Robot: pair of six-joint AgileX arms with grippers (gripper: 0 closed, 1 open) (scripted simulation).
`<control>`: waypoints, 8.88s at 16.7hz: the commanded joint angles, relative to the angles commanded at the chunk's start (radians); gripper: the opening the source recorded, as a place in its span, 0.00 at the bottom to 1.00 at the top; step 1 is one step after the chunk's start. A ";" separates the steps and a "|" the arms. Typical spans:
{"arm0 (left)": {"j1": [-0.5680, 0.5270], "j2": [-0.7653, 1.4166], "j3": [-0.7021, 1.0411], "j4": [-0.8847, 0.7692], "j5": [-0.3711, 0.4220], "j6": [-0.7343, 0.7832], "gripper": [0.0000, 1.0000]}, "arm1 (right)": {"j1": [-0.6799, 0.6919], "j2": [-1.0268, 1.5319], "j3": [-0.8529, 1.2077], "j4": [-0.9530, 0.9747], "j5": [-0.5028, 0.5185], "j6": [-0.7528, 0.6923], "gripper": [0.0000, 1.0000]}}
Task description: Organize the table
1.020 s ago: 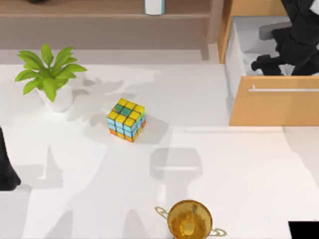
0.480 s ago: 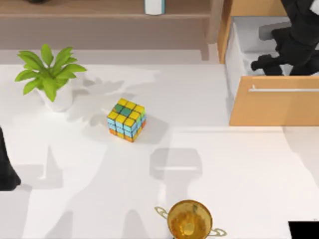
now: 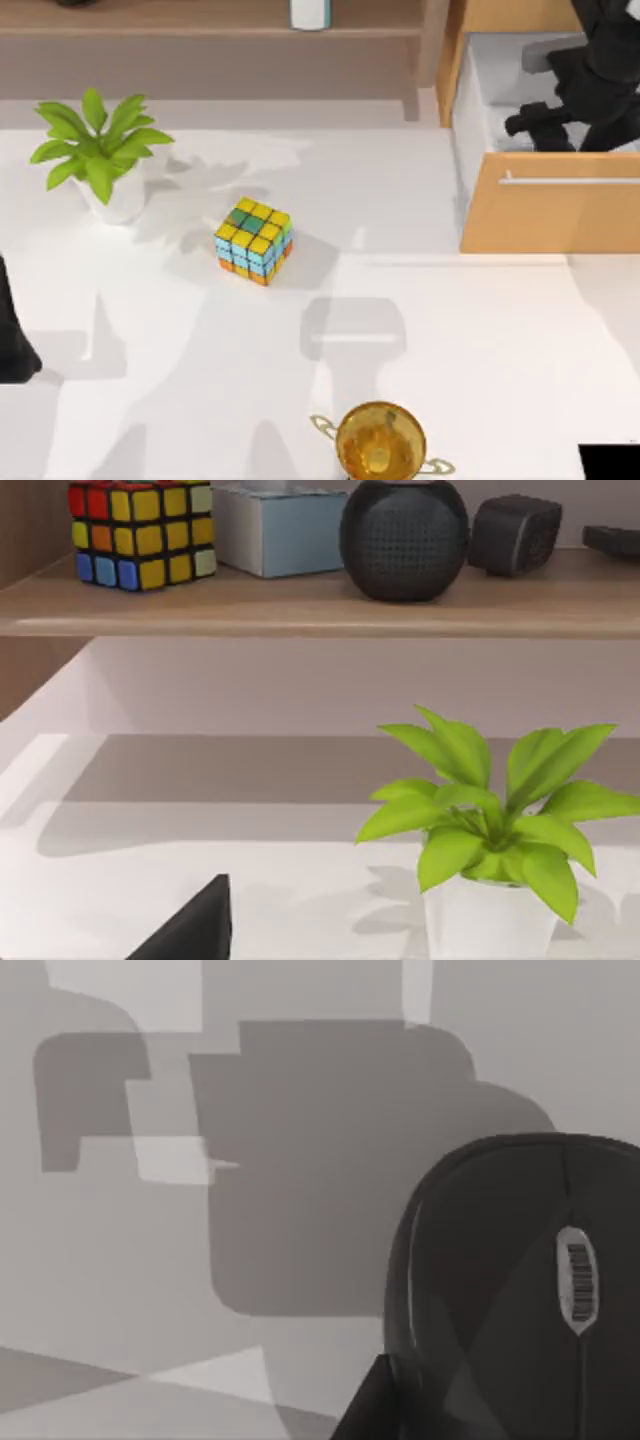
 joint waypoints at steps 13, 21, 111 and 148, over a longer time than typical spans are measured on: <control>0.000 0.000 0.000 0.000 0.000 0.000 1.00 | 0.051 -0.594 -0.364 0.064 0.035 0.142 0.00; 0.000 0.000 0.000 0.000 0.000 0.000 1.00 | 0.136 -0.968 -0.871 0.100 0.036 0.284 0.00; 0.000 0.000 0.000 0.000 0.000 0.000 1.00 | 0.275 -1.311 -1.653 0.563 0.061 0.197 1.00; 0.000 0.000 0.000 0.000 0.000 0.000 1.00 | 0.193 -0.440 -1.824 2.825 0.352 -1.467 1.00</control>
